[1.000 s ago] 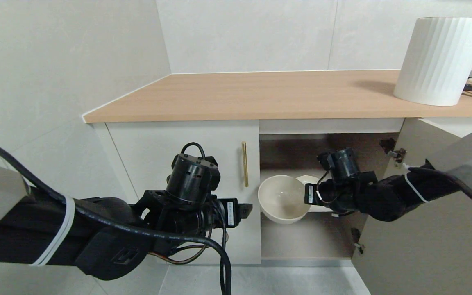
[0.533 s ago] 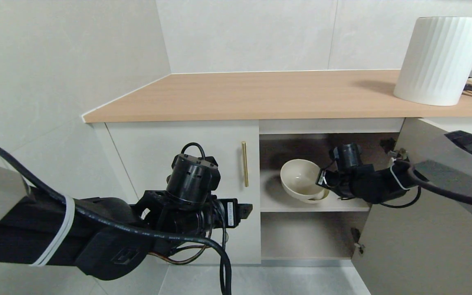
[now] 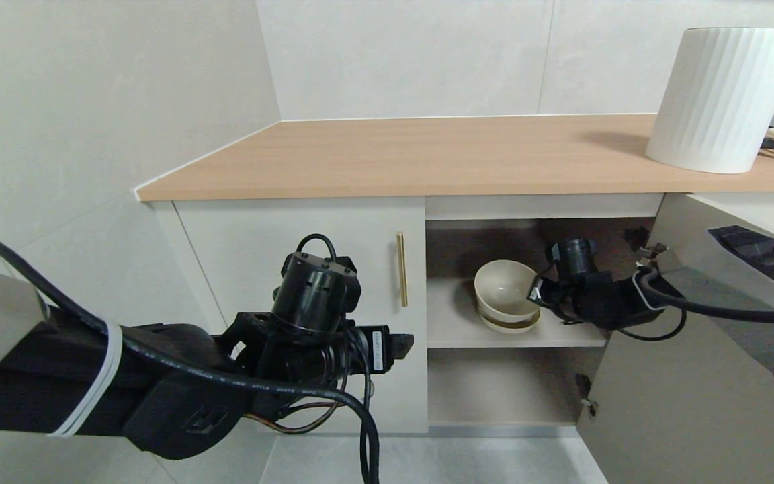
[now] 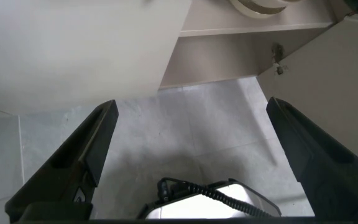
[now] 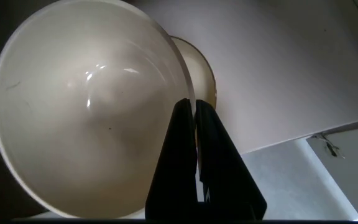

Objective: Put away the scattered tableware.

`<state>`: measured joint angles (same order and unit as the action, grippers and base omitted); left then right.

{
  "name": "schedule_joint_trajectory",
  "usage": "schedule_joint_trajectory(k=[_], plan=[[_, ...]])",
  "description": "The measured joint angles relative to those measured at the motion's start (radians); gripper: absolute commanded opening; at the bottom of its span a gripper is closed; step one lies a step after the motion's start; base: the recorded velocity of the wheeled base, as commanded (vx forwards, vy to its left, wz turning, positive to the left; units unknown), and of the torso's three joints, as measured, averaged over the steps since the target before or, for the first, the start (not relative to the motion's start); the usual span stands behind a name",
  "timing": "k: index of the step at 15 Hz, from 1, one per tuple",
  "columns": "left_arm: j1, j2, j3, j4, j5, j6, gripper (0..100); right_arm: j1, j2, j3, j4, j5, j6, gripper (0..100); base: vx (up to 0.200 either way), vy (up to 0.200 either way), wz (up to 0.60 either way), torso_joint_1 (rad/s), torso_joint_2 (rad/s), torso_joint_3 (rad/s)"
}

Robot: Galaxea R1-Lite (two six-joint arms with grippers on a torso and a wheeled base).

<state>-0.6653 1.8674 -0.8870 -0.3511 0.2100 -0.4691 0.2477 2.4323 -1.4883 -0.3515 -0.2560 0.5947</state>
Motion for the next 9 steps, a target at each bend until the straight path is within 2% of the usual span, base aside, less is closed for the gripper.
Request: schedule_joint_trajectory(k=[8, 9], plan=[[0.003, 0.000, -0.001, 0.000, 0.000, -0.001, 100, -0.006, 0.035, -0.034, 0.002, -0.004, -0.001, 0, 0.000, 0.000, 0.00, 0.000, 0.00, 0.000], [0.003, 0.000, -0.001, 0.000, 0.000, -0.001, 100, -0.006, 0.037, -0.036, 0.002, -0.005, -0.001, 100, 0.000, 0.000, 0.00, 0.000, 0.00, 0.000]])
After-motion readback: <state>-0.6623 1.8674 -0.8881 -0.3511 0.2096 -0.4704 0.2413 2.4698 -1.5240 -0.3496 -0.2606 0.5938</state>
